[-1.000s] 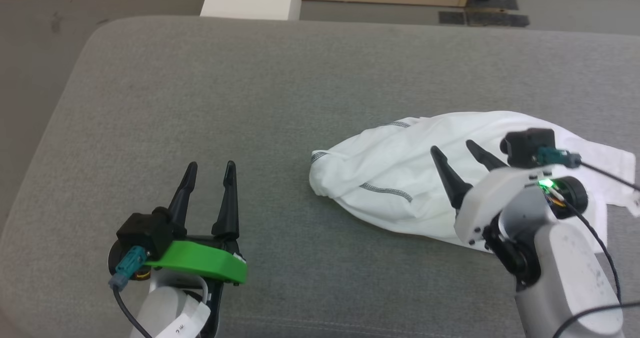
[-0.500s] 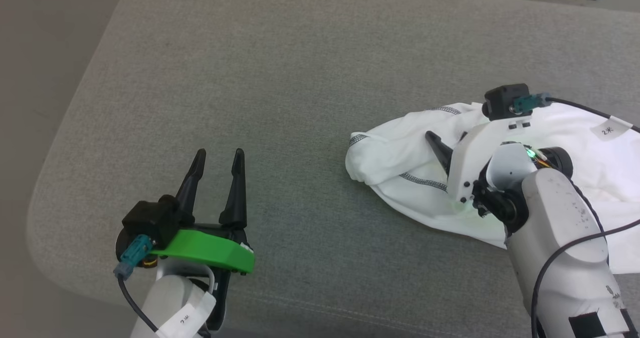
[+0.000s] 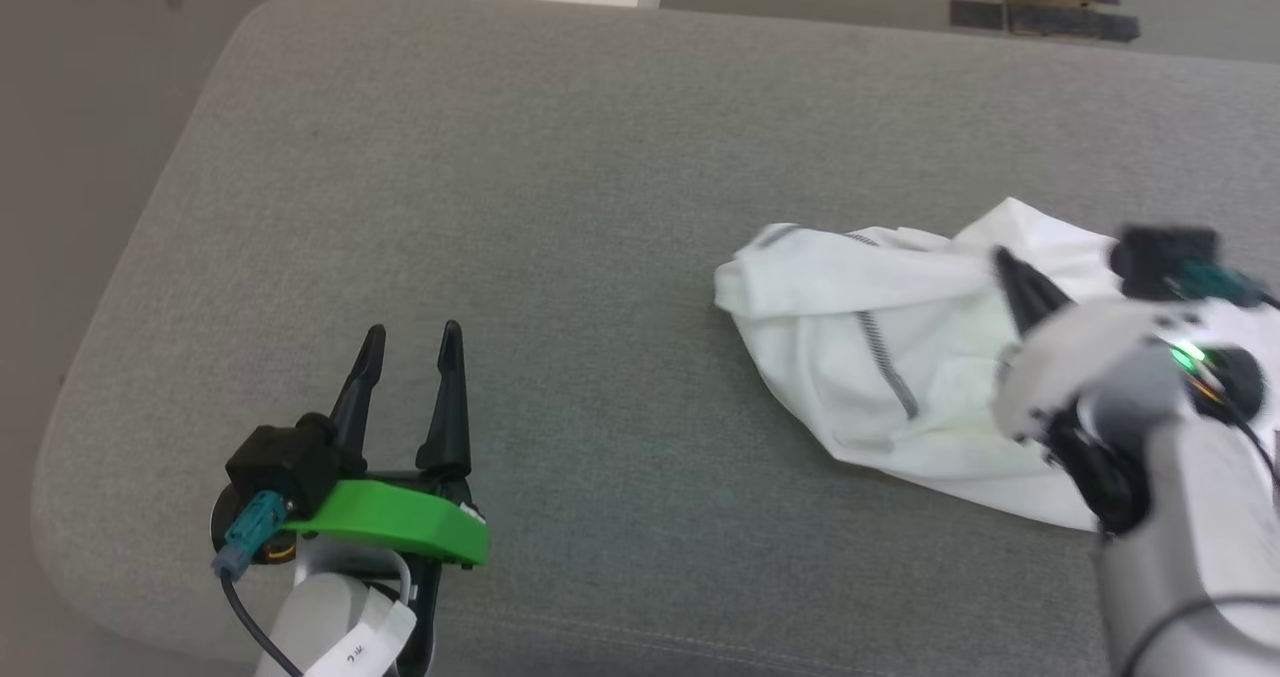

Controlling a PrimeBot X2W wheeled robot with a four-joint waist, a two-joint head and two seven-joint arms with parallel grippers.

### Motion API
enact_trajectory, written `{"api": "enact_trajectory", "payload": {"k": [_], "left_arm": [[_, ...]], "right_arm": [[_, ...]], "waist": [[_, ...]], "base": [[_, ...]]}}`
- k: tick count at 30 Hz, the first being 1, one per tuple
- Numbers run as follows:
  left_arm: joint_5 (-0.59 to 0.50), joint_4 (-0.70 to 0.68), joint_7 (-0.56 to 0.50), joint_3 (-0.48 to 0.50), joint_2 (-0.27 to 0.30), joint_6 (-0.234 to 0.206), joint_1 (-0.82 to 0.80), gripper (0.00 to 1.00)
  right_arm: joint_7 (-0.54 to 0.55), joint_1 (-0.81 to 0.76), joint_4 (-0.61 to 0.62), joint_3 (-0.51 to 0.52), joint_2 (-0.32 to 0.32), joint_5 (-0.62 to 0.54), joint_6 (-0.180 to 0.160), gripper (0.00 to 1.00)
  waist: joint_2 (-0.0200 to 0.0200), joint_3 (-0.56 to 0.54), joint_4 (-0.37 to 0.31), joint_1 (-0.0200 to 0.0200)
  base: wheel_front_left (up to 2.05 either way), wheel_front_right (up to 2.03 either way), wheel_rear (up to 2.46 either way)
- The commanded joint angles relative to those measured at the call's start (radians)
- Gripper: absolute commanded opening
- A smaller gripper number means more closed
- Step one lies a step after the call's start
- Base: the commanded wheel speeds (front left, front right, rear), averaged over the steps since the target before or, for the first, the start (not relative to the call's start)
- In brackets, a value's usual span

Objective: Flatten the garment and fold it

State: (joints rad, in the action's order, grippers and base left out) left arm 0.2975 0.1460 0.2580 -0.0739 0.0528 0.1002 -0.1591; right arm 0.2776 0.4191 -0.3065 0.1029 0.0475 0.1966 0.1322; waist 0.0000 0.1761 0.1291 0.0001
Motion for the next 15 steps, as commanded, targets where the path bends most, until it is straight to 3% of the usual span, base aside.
{"api": "enact_trajectory", "payload": {"k": [1,7,13,14,15], "left_arm": [[-0.005,0.001,0.004,0.003,-0.003,0.002,0.014,1.00],[-0.016,0.001,0.004,0.009,-0.003,0.008,0.031,1.00],[-0.021,0.005,0.004,0.003,-0.003,0.012,0.035,1.00],[-0.021,0.007,0.004,0.000,-0.003,0.013,0.035,1.00],[-0.019,0.009,0.004,-0.004,-0.003,0.014,0.035,1.00]], "right_arm": [[0.010,-0.070,0.066,0.051,0.003,-0.027,-0.002,0.00],[0.083,-0.291,0.302,0.336,0.003,-0.088,-0.002,0.00],[0.112,-0.330,0.250,0.488,0.003,-0.103,-0.002,0.00],[0.104,-0.326,0.235,0.492,0.003,-0.102,-0.002,0.13],[0.093,-0.326,0.215,0.485,0.003,-0.106,-0.002,0.44]], "waist": [[0.0000,-0.043,-0.044,-0.0001],[0.0000,-0.070,-0.096,-0.0001],[0.0000,-0.077,-0.130,-0.0001],[0.0000,-0.077,-0.133,-0.0001],[0.0000,-0.079,-0.136,-0.0001]], "base": [[0.00,0.00,0.00],[0.00,0.00,0.00],[0.00,0.00,0.00],[0.00,0.00,0.00],[0.00,0.00,0.00]]}}
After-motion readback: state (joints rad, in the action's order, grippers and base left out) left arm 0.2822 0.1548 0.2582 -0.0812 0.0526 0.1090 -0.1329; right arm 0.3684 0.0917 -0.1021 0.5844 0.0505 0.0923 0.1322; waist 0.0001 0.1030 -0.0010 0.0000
